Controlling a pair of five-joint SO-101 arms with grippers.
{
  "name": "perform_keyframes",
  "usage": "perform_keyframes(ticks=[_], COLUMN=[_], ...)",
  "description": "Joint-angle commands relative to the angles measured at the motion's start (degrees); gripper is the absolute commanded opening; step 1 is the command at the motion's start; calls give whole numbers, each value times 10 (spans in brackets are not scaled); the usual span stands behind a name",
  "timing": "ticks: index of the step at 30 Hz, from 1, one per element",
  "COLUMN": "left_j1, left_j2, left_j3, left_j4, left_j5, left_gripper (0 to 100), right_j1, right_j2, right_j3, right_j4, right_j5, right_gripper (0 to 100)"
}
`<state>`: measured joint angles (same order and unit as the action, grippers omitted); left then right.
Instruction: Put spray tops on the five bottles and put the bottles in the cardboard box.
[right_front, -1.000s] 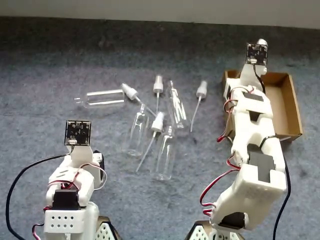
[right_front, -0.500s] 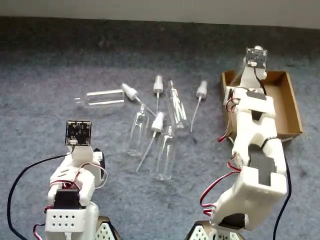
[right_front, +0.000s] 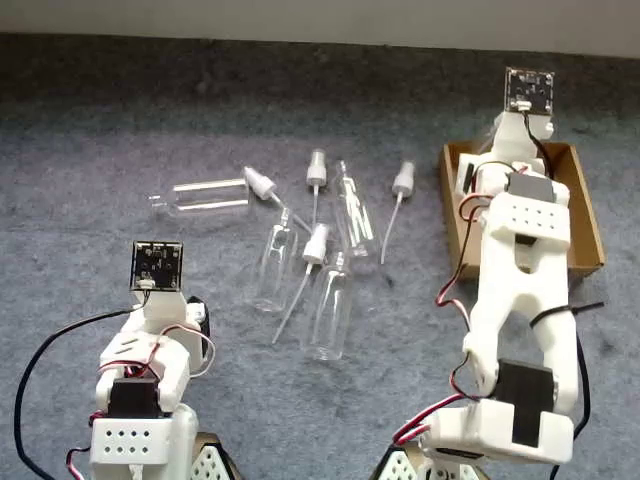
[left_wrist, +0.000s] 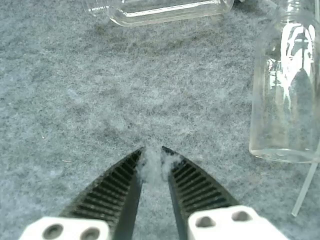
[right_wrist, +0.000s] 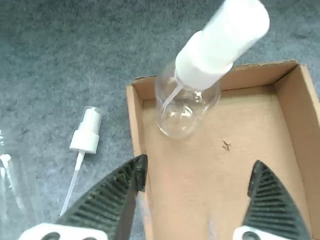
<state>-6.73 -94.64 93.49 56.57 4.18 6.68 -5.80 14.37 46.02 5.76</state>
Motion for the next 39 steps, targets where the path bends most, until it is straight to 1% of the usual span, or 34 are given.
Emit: perform_keyframes(ticks=[1,7,14,21,25,29,32,34,39], left_j1=[-4,-4,-4,-4,-4,-4,-4,-4,-4], left_j2=[-5,-5,-5,-5,-5,-5,-5,-5,-5], left_j3=[-3,-7,-7,-7,-7,-7,-7,-7,-7], left_j4=[-11,-11,-11,-11,-11,-11,-11,-11,-10], left_j5=[4,4,4,4,4,4,4,4,4], left_gripper=[5,6,7,7,7,7,7,7,7], right_j1=[-11,-29,-75,-99,-135,-201,-249,-273,-298], right_j2=[-72,-136,-179,-182,-182,-179,-179,-179,-167], right_j3=[-24,-23,-23,-22,-22,-22,-22,-22,-23], right_j4=[42,127,231,286,333,379,384,366,289], right_j5=[4,4,4,2,0,-1,-1,-1,3], right_gripper=[290,290,289,289,290,291,291,291,291])
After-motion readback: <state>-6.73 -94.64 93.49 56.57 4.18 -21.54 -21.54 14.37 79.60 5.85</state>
